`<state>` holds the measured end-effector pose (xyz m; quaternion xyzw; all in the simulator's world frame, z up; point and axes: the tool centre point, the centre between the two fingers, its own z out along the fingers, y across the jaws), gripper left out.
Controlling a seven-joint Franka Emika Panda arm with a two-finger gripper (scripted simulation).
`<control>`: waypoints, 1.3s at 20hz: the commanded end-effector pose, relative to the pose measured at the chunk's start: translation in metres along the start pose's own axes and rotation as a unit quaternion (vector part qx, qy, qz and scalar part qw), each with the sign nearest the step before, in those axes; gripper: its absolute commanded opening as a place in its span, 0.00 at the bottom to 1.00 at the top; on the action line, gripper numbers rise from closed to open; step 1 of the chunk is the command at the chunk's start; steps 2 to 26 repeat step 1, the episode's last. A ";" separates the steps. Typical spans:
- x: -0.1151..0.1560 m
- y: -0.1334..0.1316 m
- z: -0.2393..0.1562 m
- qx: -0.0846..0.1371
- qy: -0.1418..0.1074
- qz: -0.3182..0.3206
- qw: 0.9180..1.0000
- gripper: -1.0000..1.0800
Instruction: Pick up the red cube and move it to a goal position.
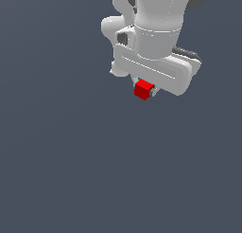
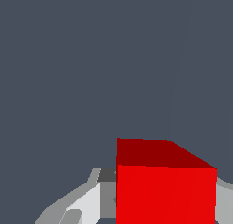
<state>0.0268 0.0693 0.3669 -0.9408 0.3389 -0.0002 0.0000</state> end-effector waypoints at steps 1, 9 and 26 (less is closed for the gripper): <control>0.000 0.000 -0.001 0.000 0.000 0.000 1.000 0.00; 0.000 0.000 -0.001 0.000 0.000 0.000 1.000 0.00; 0.000 0.000 -0.001 0.000 0.000 0.000 1.000 0.00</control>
